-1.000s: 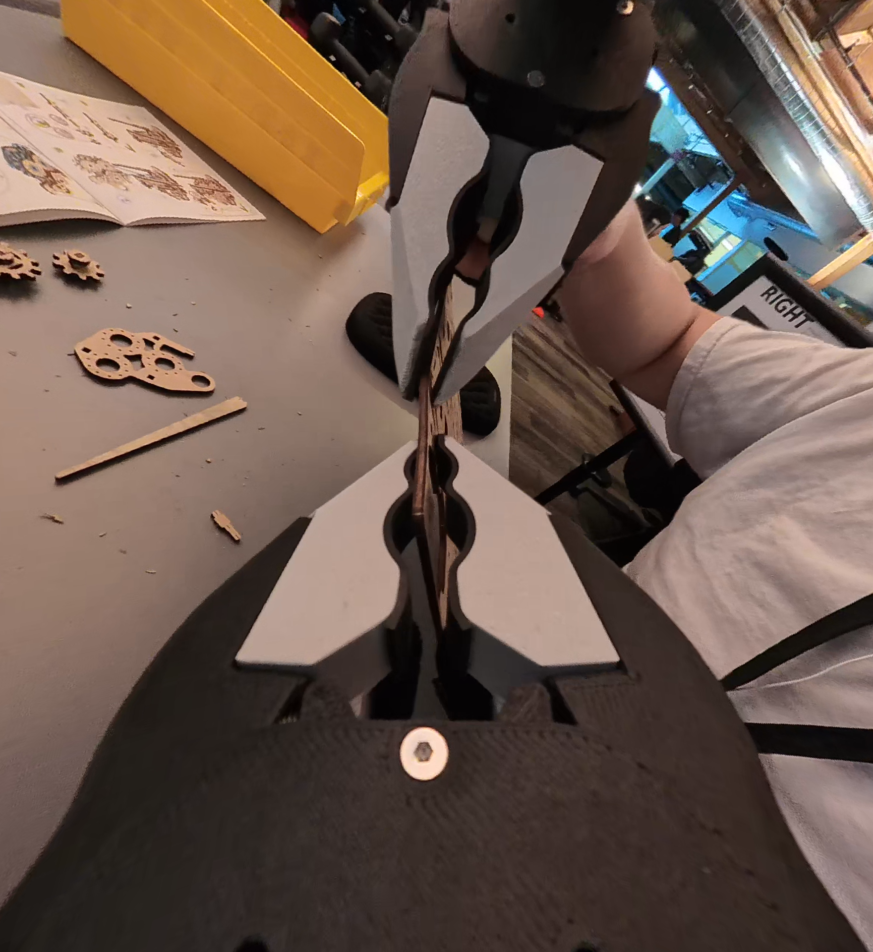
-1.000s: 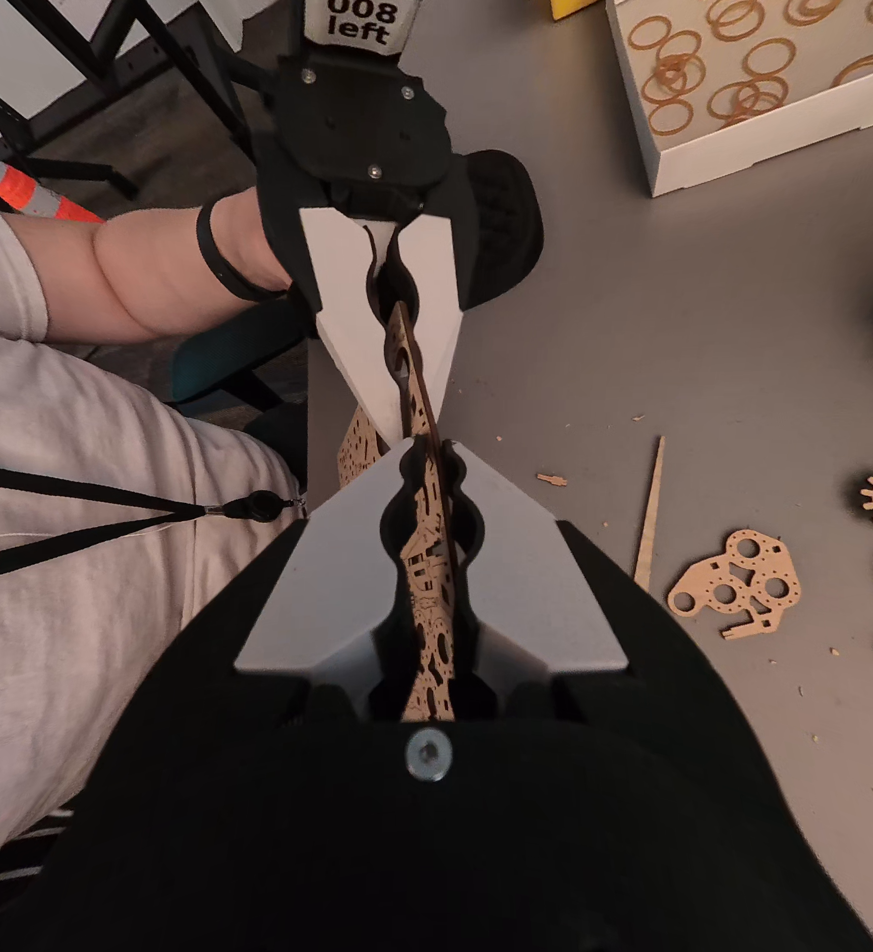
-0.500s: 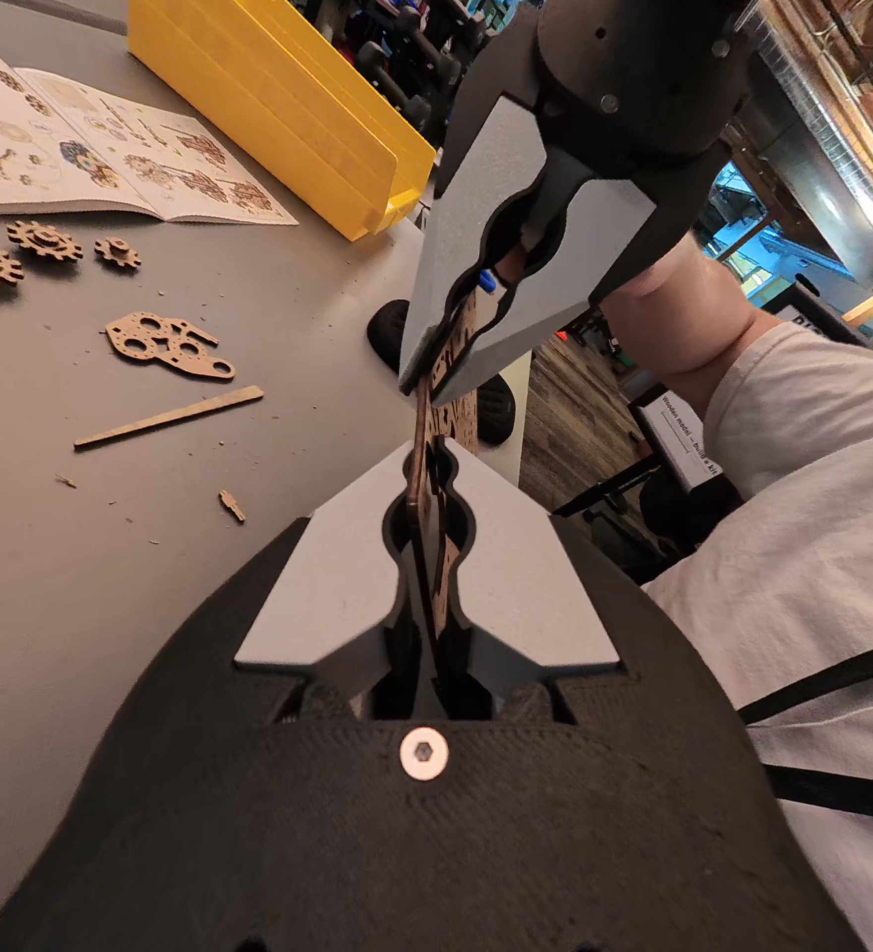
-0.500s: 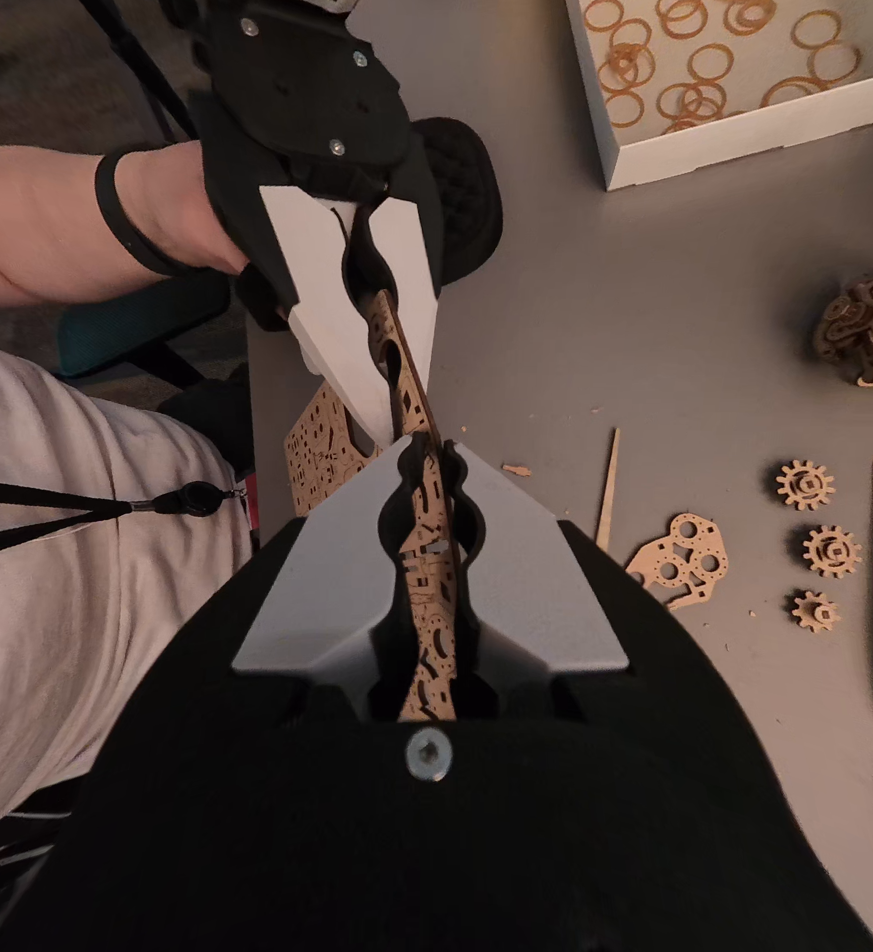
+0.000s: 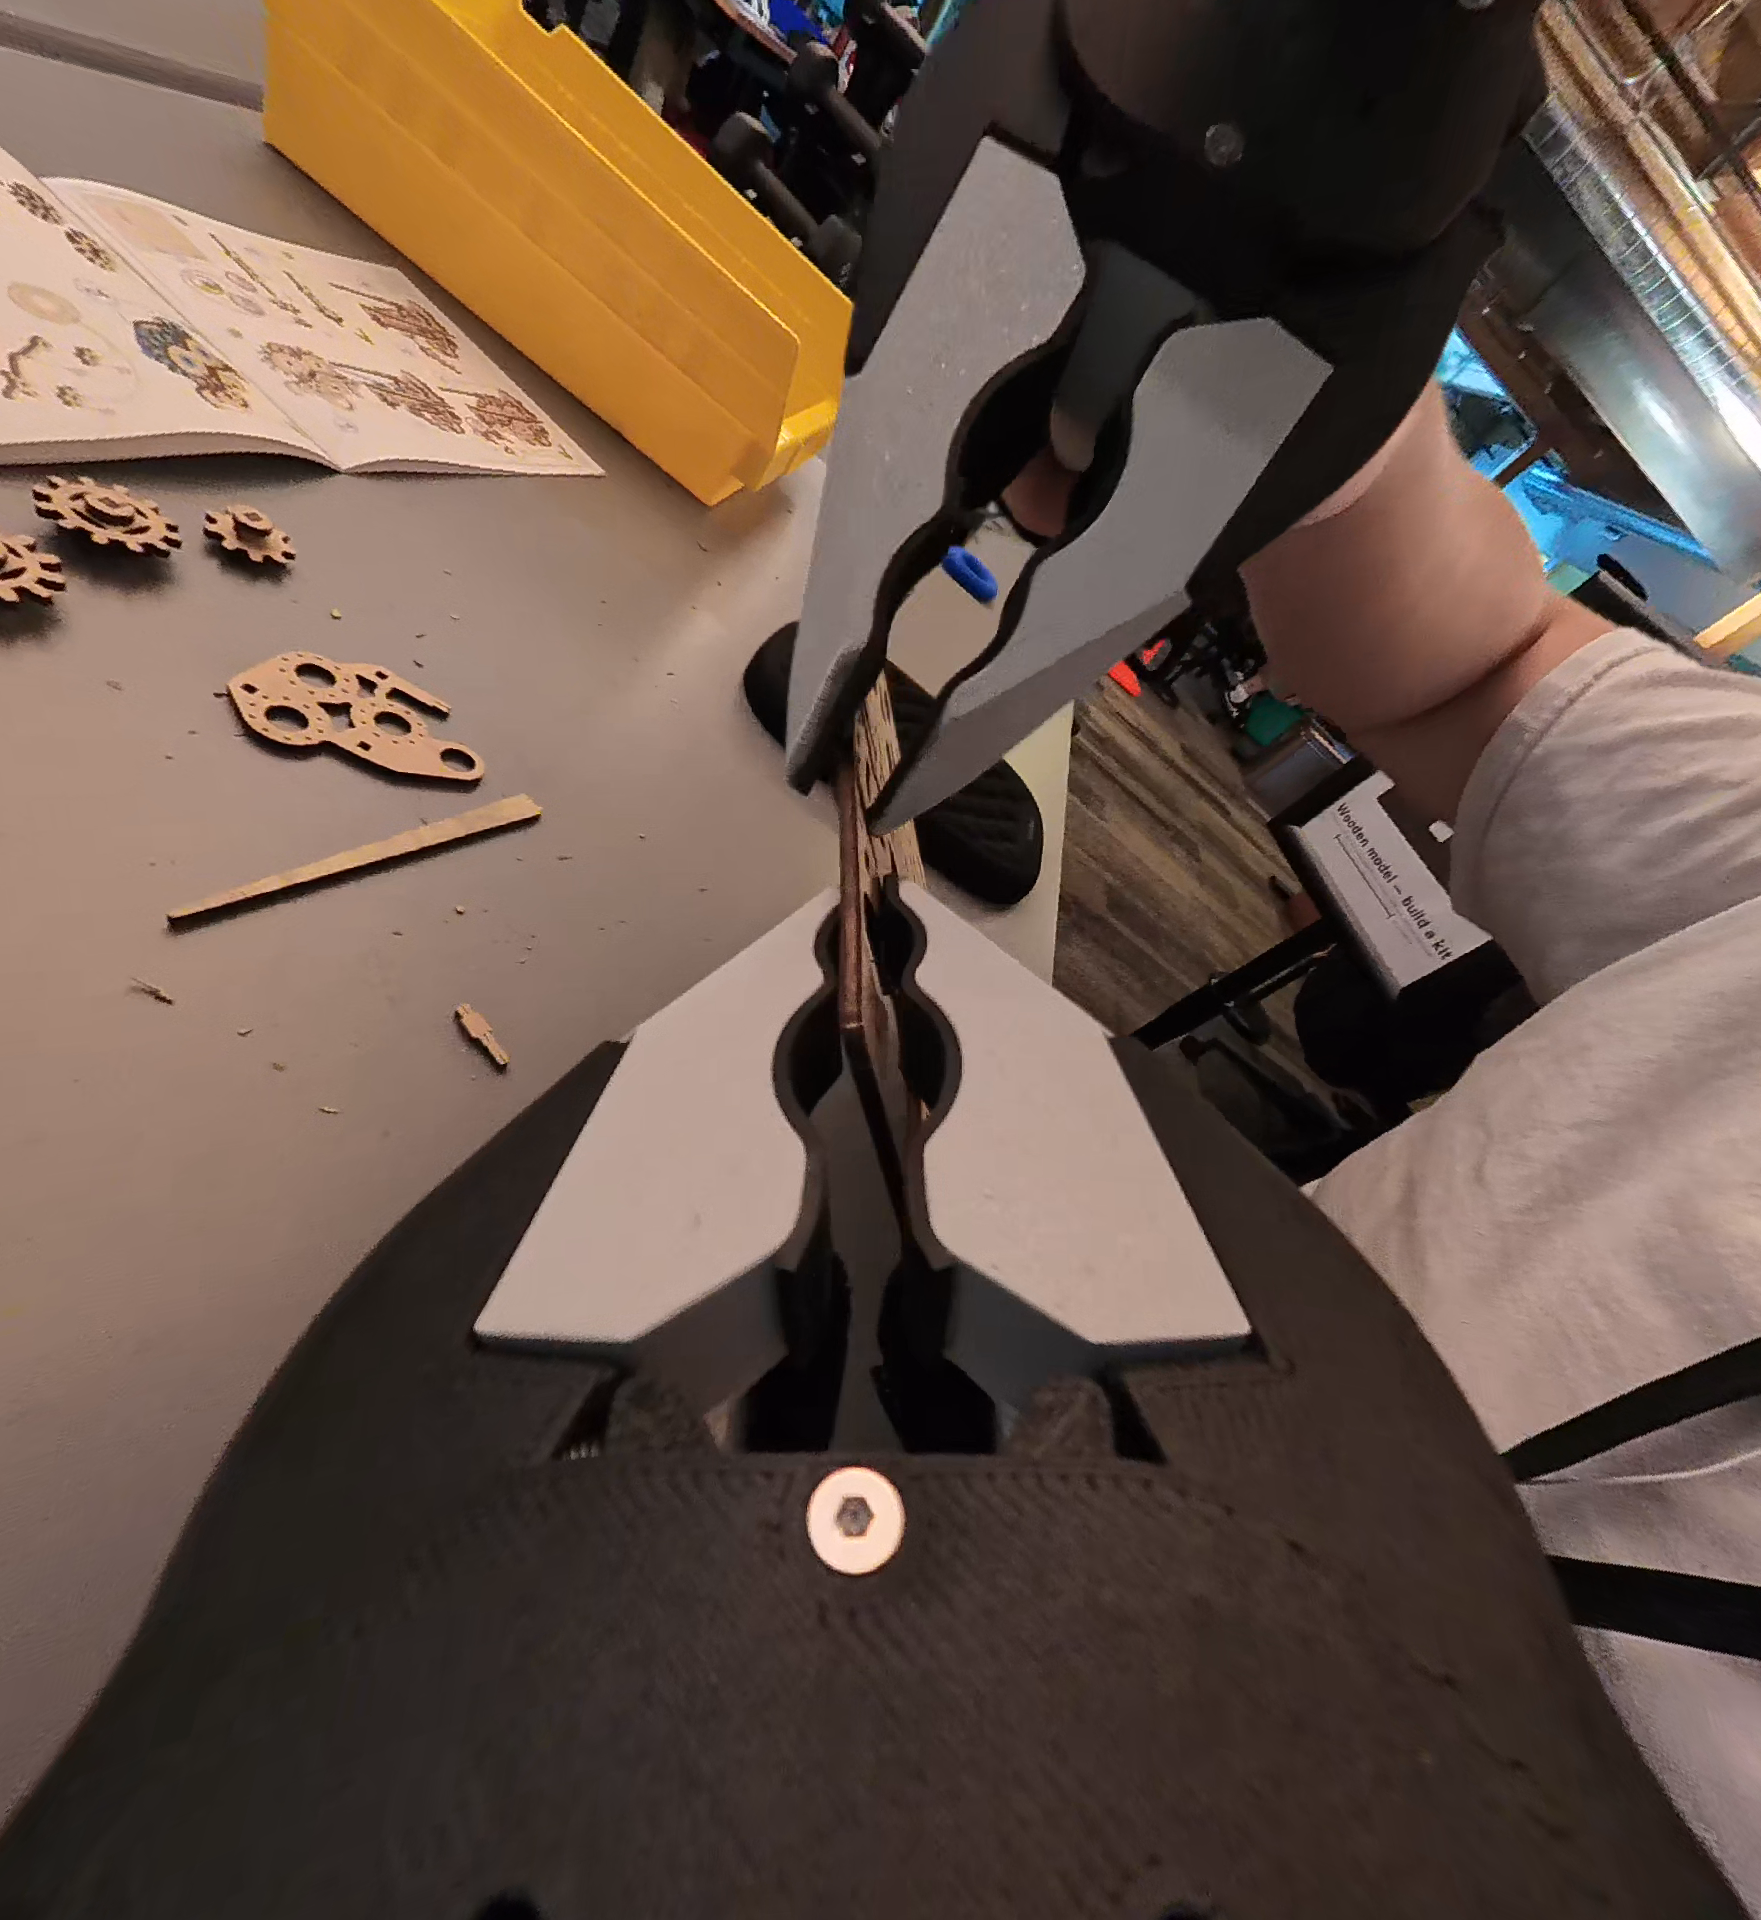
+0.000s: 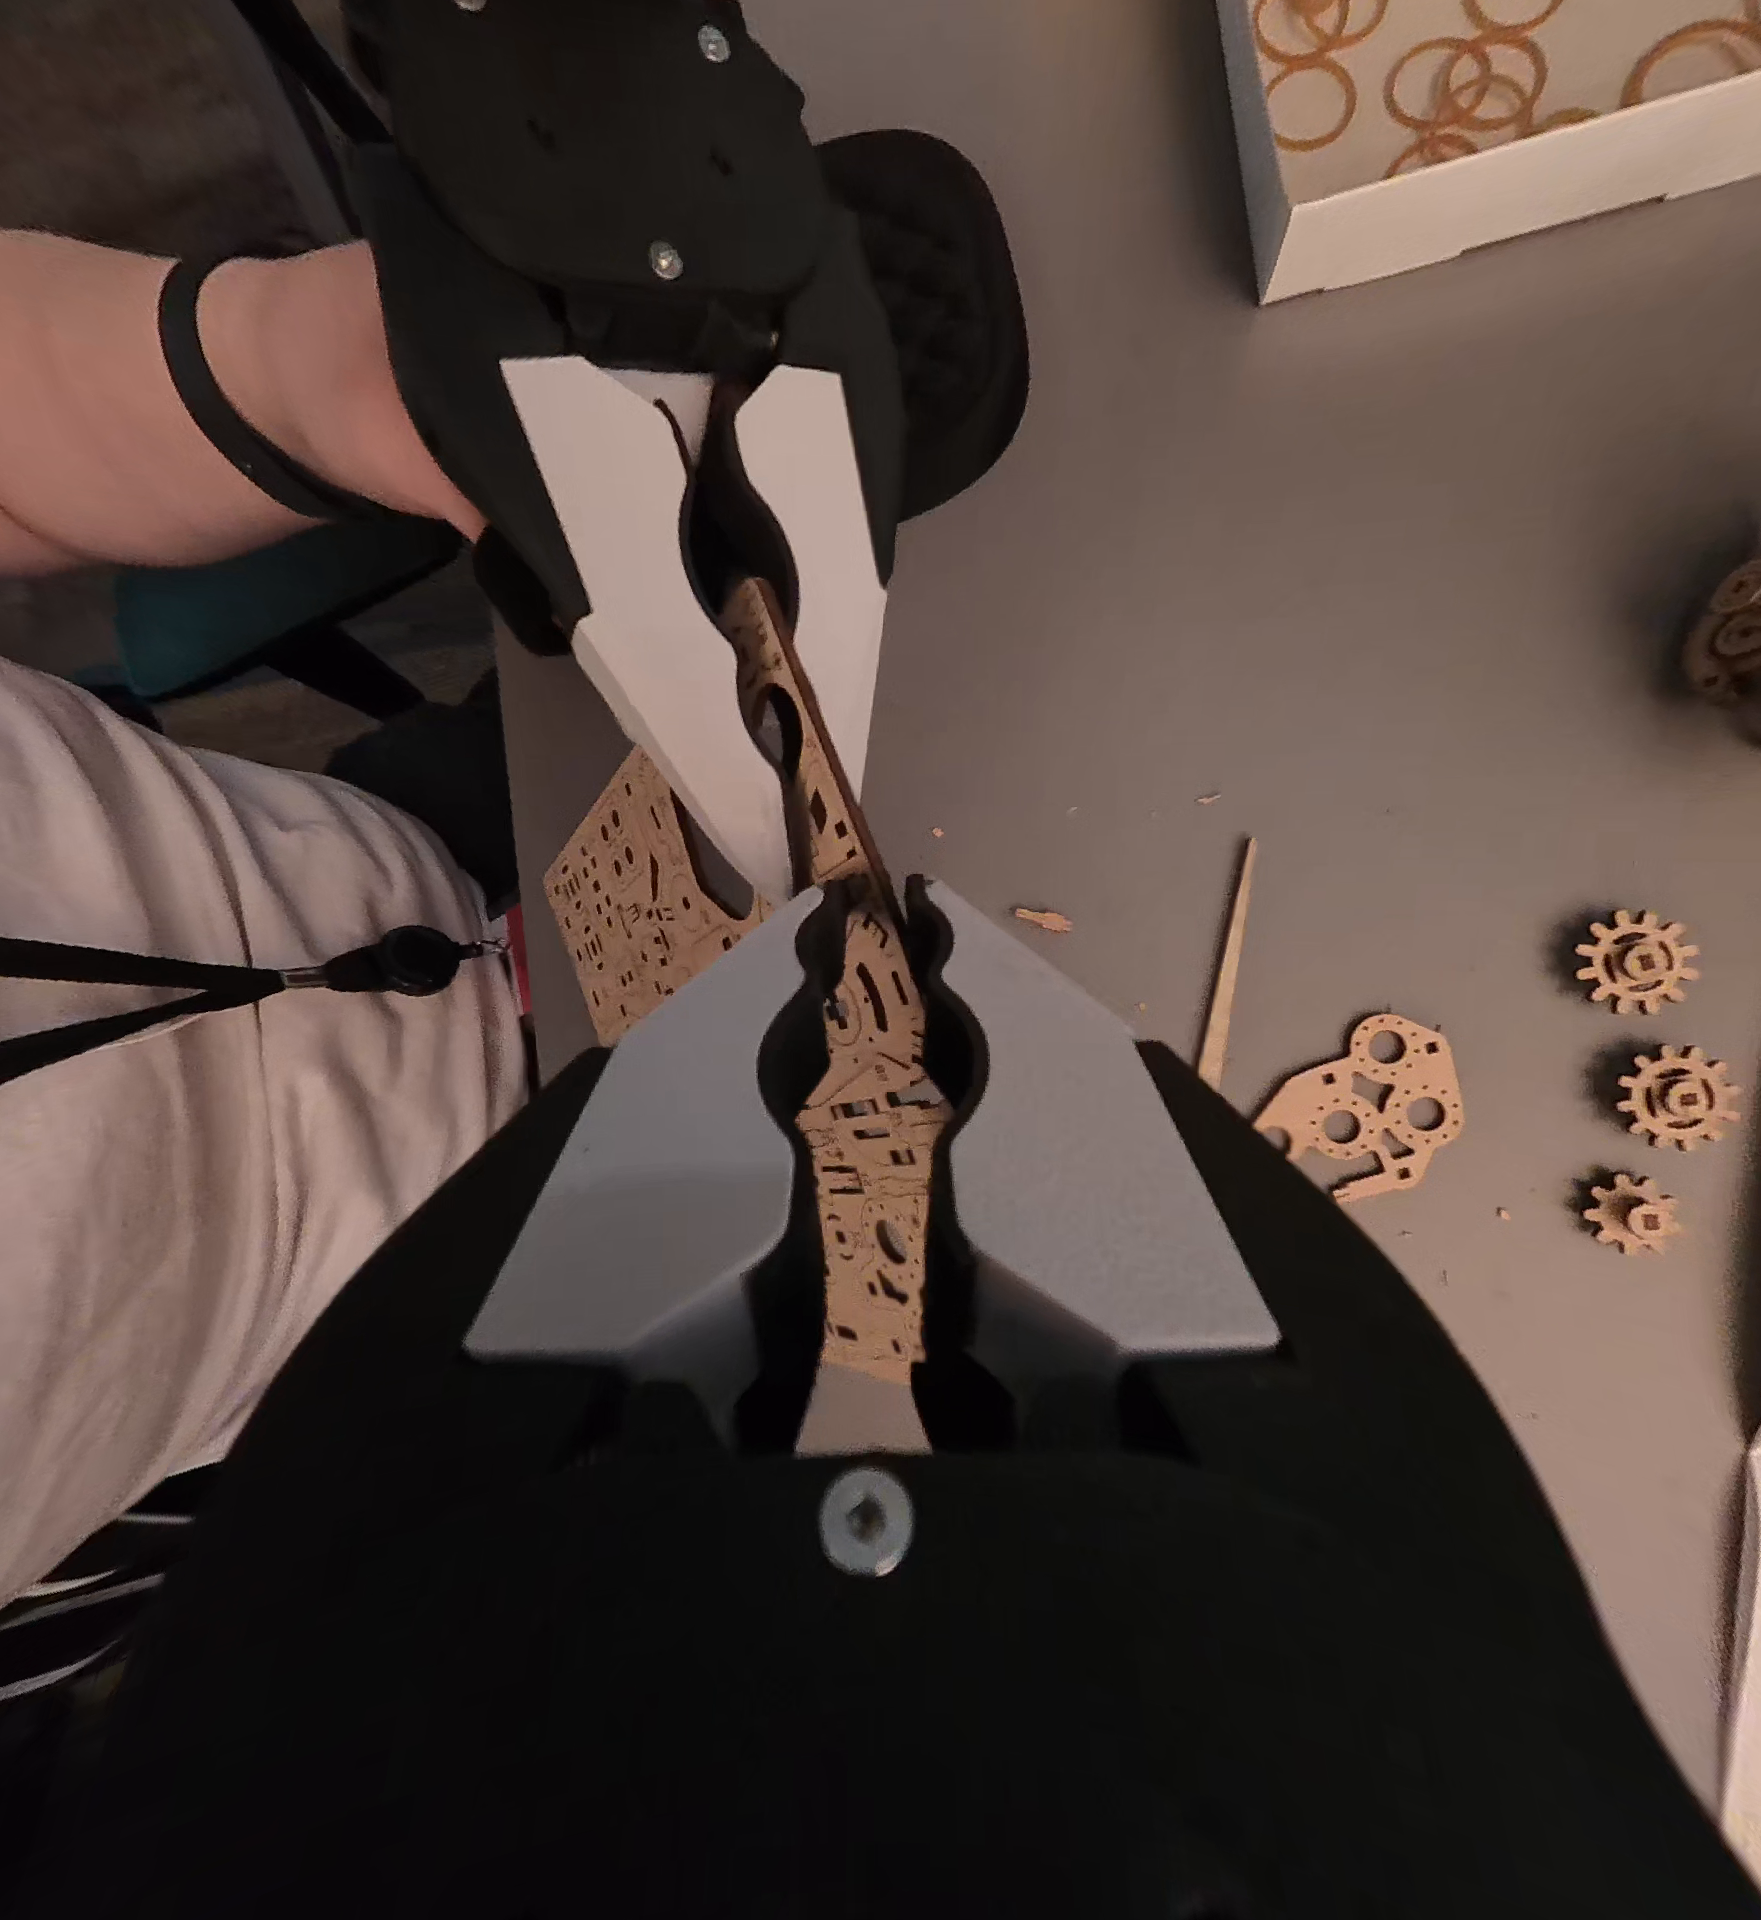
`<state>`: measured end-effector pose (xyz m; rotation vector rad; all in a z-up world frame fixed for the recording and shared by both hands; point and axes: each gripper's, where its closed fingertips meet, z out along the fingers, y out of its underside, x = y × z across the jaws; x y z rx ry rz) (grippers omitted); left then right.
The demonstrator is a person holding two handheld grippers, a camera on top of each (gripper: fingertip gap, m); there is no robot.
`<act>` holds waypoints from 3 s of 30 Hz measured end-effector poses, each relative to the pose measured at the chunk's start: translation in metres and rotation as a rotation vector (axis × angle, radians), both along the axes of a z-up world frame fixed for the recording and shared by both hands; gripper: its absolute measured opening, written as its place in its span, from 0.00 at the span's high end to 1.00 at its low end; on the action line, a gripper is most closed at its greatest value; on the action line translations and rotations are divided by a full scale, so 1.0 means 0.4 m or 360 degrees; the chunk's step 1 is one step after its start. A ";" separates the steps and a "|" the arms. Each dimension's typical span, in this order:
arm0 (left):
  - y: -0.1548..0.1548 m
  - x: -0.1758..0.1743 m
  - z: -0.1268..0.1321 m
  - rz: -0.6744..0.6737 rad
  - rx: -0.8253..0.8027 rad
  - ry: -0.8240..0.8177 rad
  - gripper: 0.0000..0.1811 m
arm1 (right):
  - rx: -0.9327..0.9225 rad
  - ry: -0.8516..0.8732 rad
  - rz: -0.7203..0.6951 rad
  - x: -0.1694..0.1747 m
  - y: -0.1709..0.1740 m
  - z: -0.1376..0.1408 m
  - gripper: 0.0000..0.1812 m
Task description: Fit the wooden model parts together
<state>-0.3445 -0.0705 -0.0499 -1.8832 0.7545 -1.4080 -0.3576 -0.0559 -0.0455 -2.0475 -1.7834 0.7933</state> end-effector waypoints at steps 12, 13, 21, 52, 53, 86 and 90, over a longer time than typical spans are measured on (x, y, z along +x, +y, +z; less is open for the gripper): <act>-0.012 -0.005 -0.008 -0.0009 -0.0023 -0.0048 0.99 | -0.0210 -0.0027 0.0080 -0.007 -0.018 -0.011 0.94; -0.013 -0.005 -0.007 -0.0012 -0.0026 -0.0053 0.99 | -0.0278 -0.0035 0.0068 -0.008 -0.020 -0.010 0.94; -0.014 -0.014 -0.001 0.0047 0.0070 0.0000 0.99 | -0.0461 -0.0009 0.0000 -0.017 -0.017 -0.006 0.96; 0.017 -0.034 -0.019 0.0378 0.0006 0.0000 1.00 | 0.0001 0.0117 -0.0720 -0.036 0.035 -0.022 0.94; 0.018 -0.034 -0.022 0.0380 -0.0001 0.0002 0.99 | 0.0052 0.0094 -0.0712 -0.036 0.036 -0.024 0.93; 0.005 -0.055 0.031 0.0146 -0.0005 -0.0055 1.00 | 0.0125 0.0234 -0.0434 -0.035 0.026 0.024 0.80; 0.006 -0.058 0.031 0.0156 -0.0001 -0.0052 1.00 | 0.0092 0.0227 -0.0438 -0.040 0.024 0.022 0.82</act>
